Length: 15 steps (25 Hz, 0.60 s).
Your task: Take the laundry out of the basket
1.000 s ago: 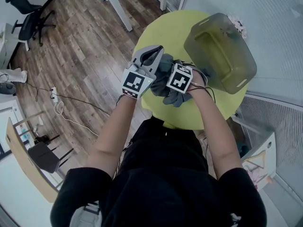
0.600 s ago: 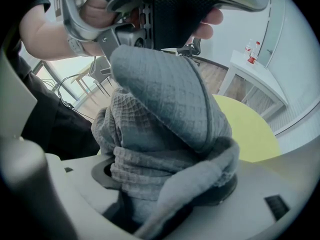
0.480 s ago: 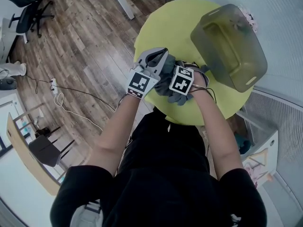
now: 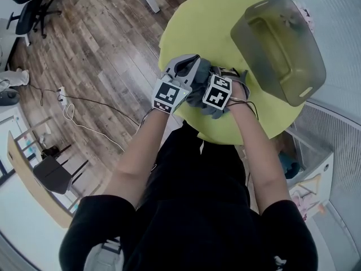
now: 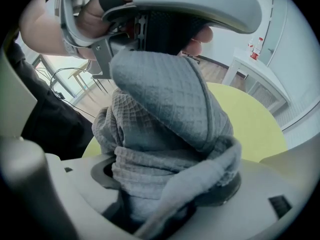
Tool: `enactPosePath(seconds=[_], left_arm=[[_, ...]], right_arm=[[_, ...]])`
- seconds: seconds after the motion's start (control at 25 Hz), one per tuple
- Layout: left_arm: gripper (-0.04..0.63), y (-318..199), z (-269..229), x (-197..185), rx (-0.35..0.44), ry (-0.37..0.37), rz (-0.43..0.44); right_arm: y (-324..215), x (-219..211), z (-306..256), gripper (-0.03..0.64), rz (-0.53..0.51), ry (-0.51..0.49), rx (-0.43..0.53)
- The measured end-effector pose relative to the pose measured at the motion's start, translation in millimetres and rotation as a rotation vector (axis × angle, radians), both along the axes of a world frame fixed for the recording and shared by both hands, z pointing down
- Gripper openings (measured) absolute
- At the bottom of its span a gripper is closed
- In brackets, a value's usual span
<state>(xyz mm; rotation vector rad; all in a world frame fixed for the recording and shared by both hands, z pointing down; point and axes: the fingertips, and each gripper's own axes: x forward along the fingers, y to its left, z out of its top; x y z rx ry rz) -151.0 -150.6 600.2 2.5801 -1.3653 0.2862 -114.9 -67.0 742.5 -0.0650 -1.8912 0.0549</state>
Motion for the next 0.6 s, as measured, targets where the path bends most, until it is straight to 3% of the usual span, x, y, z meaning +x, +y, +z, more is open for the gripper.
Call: enactPosePath(seconds=[0.6], left_arm=[[0.011, 4, 16, -2, -0.030, -0.011, 0.001]], right_arm=[[-10, -3, 23, 0.408, 0.044, 0.019, 0.023]])
